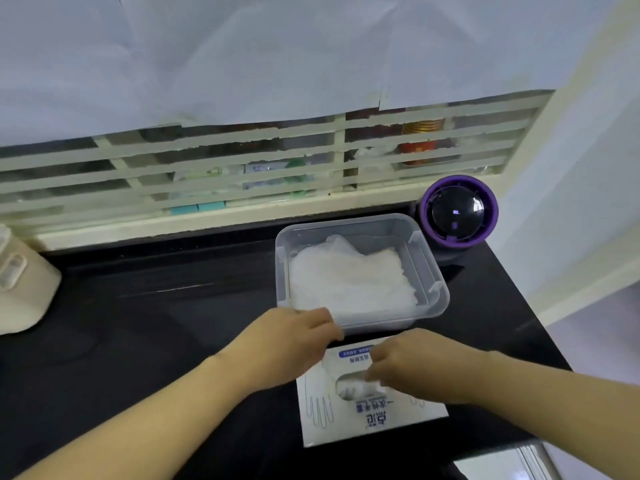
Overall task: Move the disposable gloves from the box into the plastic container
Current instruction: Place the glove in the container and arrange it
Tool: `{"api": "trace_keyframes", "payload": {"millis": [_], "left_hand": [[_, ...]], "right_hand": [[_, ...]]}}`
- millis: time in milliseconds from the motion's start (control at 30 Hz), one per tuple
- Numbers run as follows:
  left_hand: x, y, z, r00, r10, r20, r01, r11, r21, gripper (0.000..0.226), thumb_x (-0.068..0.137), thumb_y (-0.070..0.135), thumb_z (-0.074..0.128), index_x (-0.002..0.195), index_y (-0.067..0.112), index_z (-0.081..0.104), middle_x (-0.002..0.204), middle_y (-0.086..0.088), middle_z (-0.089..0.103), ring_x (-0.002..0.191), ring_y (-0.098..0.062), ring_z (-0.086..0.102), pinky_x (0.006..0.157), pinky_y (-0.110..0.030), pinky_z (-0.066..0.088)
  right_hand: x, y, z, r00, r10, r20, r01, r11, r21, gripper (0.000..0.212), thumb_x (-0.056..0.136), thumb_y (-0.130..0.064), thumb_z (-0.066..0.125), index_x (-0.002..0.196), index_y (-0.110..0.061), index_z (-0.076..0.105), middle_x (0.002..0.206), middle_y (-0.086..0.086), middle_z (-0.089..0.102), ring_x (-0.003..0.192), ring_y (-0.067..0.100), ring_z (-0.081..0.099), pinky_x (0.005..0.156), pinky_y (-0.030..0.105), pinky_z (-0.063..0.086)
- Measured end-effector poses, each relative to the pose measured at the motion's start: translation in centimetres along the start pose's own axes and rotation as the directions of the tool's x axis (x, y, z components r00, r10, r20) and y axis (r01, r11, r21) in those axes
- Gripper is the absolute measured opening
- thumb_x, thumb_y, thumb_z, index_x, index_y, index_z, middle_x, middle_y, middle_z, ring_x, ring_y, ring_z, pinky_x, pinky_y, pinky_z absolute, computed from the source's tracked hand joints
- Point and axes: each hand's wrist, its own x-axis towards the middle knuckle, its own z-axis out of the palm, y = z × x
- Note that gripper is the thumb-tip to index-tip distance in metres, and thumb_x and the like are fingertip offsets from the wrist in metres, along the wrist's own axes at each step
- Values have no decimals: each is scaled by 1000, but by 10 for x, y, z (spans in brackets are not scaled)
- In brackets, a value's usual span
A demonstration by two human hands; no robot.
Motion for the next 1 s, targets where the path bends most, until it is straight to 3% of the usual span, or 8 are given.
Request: {"api": "trace_keyframes", "payload": {"millis": [100, 167, 233, 300, 400, 533, 800, 1000], "left_hand": [[-9, 13, 16, 987, 34, 154, -36, 999, 9, 33, 85, 25, 42, 104, 26, 69, 97, 10, 66, 69, -10, 64, 52, -23, 51], [-11, 22, 28, 962, -7, 272, 4, 1000, 12, 36, 95, 28, 44, 129, 27, 56, 129, 4, 54, 107, -19, 58, 81, -33, 52], [-13, 29, 37, 912, -68, 405, 61, 998, 32, 48, 96, 36, 52, 142, 29, 41, 149, -1, 33, 135, -24, 34, 109, -39, 34], [-13, 34, 41, 899, -89, 429, 73, 996, 52, 55, 94, 40, 57, 145, 31, 38, 157, -2, 19, 145, -24, 14, 119, -39, 16], [-13, 36, 44, 888, -126, 442, 119, 992, 44, 51, 93, 40, 58, 142, 32, 44, 161, -1, 8, 147, -23, 4, 119, -38, 8], [-10, 40, 46, 878, -168, 448, 157, 986, 62, 50, 91, 38, 61, 138, 28, 45, 161, -1, 7, 147, -22, 6, 119, -36, 11], [-9, 45, 44, 866, -252, 433, 247, 967, 67, 78, 85, 36, 69, 149, 18, 27, 157, 6, 23, 143, -18, 24, 114, -33, 24], [-7, 57, 31, 824, -337, 456, 359, 933, 41, 80, 83, 30, 70, 148, 19, 24, 147, -1, 38, 130, -21, 41, 104, -28, 32]], "right_hand": [[8, -2, 29, 999, 33, 12, -33, 999, -23, 42, 85, -22, 62, 122, -38, 53, 71, -3, 40, 49, 21, 44, 39, 28, 38], [14, -4, 34, 999, -38, -37, 37, 999, -25, 55, 68, -19, 77, 115, -37, 55, 61, 0, 41, 37, 18, 34, 35, 21, 23], [20, -6, 33, 998, -54, -26, 53, 997, -58, 57, 57, -16, 85, 108, -33, 64, 59, 0, 46, 35, 19, 40, 38, 21, 20], [25, -11, 27, 1000, -24, 2, 24, 997, -67, 39, 74, -14, 75, 111, -26, 67, 72, 3, 56, 52, 24, 55, 46, 27, 26], [28, -13, 21, 990, 116, 84, -113, 993, -35, 22, 96, -18, 47, 110, -13, 64, 103, 6, 59, 85, 30, 60, 61, 35, 34], [15, -24, 4, 966, 245, 84, -258, 941, 221, 25, 101, -28, 37, 111, -14, 56, 115, 3, 52, 89, 21, 53, 75, 31, 39], [-21, -43, -33, 891, 440, -114, -283, 733, 619, 16, 99, -26, 43, 97, -16, 55, 96, -3, 57, 86, 12, 51, 80, 31, 46], [-39, -35, -66, 659, 702, -269, -145, 470, 871, 16, 99, -24, 47, 85, -22, 53, 78, -4, 56, 68, 7, 52, 68, 21, 46]]}}
